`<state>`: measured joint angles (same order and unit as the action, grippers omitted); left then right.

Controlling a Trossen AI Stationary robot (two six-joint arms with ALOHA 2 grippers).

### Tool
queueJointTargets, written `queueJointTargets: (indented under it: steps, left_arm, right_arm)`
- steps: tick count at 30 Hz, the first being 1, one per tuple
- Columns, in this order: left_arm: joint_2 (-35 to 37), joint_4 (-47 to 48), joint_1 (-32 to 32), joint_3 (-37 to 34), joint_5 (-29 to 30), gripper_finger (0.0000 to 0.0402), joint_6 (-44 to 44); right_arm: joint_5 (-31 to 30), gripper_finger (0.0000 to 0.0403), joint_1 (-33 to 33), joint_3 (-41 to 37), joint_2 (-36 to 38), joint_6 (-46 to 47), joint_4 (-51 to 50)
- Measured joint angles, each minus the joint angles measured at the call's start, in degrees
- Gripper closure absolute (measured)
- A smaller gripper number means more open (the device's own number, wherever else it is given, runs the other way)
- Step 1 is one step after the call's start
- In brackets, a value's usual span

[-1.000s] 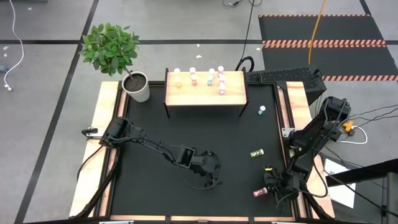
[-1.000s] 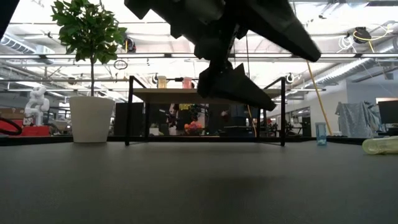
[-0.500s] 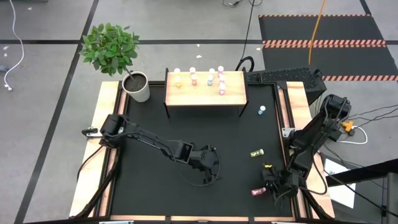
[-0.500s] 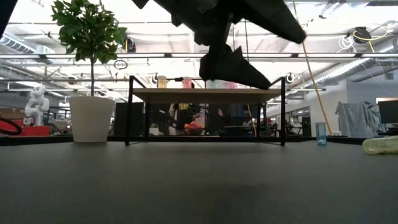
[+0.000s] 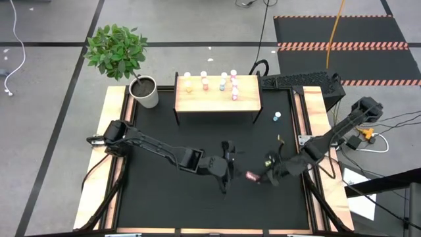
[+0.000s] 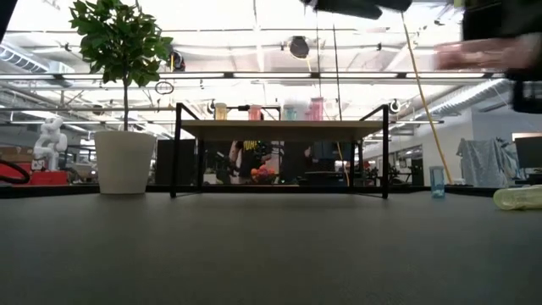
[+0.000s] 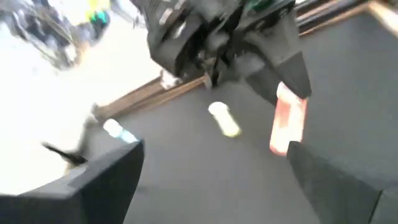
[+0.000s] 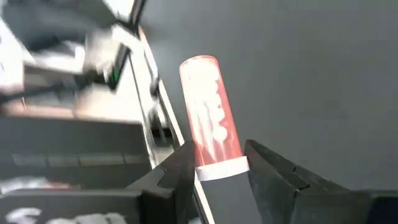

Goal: Pick and place medicine bottles onto shelf by color
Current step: Put the orange pill bottle on the shelf aligned with the other orange pill bottles

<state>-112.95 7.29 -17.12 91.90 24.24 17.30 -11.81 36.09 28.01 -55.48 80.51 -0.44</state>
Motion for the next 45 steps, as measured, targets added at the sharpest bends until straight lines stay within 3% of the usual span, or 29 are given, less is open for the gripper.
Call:
queueJointTargets:
  steps: [4,12,17,26,32,37,45]
  left_arm:
    - [0.0,0.3,0.4,1.6,2.0,0.0005,12.0]
    - [-0.1,5.3,0.8,1.6,2.7,0.0009,19.3]
    - [-0.2,5.4,1.2,1.5,6.9,0.006,22.8]
    - [-0.2,5.2,1.4,1.5,7.2,0.0199,20.9]
    - [-0.2,5.6,1.5,1.5,1.5,0.0263,16.5]
    - [-0.2,6.3,1.7,1.5,-0.2,0.0292,15.5]
    - [-0.2,7.6,2.7,1.5,-0.6,0.0296,13.4]
  right_arm:
    - [0.0,0.0276,-6.0,0.0,1.2,3.1,4.1]
    - [-0.1,0.0276,-13.7,0.0,1.2,4.2,17.9]
    - [0.0,0.0276,-15.0,0.1,1.2,4.0,19.5]
    - [0.3,0.0275,-15.0,0.1,1.2,2.7,18.6]
    - [0.9,0.0275,-15.0,0.1,1.2,2.8,16.3]
    - [0.2,0.0275,-15.0,0.1,1.3,2.8,16.0]
    - [-0.8,0.0271,-15.2,0.1,1.2,-1.6,16.1]
